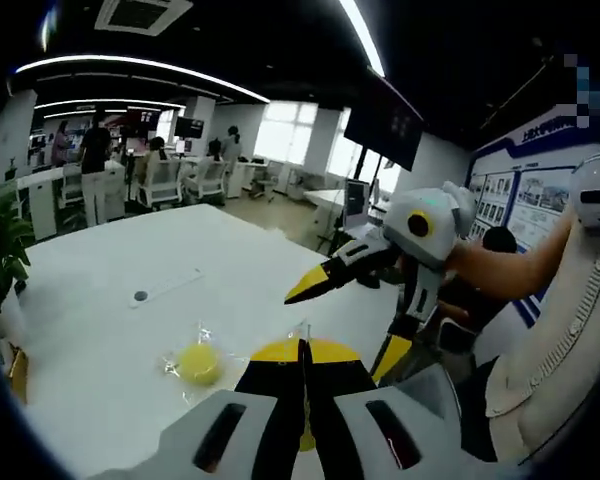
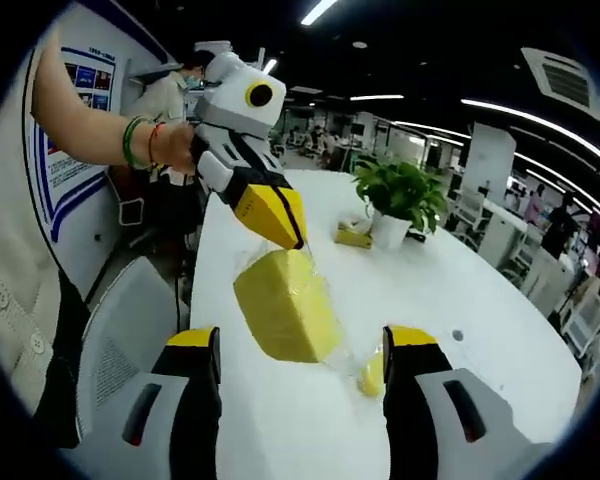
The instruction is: Compare the silicone blocks by pressing each to a similar depth, holding the contact briefly, and releasing to observe deformation and rebound differences across the visible hardness samples.
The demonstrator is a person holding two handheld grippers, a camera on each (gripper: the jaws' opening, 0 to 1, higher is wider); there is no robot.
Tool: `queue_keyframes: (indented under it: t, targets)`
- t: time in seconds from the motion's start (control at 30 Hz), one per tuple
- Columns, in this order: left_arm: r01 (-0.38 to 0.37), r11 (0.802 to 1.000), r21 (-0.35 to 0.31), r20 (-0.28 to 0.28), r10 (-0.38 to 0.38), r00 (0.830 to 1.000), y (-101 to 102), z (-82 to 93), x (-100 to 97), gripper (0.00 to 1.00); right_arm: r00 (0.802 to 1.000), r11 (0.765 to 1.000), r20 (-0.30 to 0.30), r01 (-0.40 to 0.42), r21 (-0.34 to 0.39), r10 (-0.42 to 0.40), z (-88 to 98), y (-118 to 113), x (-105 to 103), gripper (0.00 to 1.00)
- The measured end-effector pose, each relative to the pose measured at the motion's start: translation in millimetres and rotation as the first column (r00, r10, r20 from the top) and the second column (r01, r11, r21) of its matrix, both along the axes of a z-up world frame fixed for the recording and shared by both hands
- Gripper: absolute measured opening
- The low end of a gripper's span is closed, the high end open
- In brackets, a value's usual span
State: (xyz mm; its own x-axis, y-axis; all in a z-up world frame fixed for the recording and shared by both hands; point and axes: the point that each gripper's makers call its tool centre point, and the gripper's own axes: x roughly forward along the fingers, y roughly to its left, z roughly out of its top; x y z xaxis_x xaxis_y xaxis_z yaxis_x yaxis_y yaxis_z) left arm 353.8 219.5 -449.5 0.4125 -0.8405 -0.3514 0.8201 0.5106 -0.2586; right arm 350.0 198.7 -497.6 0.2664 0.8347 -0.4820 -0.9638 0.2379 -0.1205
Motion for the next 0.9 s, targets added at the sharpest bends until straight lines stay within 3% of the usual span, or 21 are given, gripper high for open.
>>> queue_keyframes:
  t: [0.23, 0.57, 0.77, 0.9]
  targets:
    - [0.082, 0.996, 0.045, 0.007, -0.082, 0.997, -17.5, -1.9, -4.3, 0.00, 0.998, 0.998, 0.000, -0.061, -0.007, 0.061, -12.3, 13.1, 4.8, 0.54]
    - [0.191, 0.973, 0.127, 0.034, -0.197, 0.980, -32.4, -6.5, -13.5, 0.00, 0.985, 0.989, -0.103, -0.146, -0.037, 0.142, -38.3, 24.3, -0.6, 0.49]
    - [0.250, 0.955, 0.158, 0.051, -0.260, 0.964, -38.5, -8.9, -20.7, 0.00, 0.968, 0.978, -0.164, -0.201, -0.059, 0.189, -53.8, 27.8, -10.1, 0.37]
    - [0.267, 0.947, 0.176, 0.051, -0.280, 0.959, -38.4, -12.4, -23.6, 0.00, 0.963, 0.976, -0.182, -0.212, -0.056, 0.199, -57.4, 28.2, -14.6, 0.35]
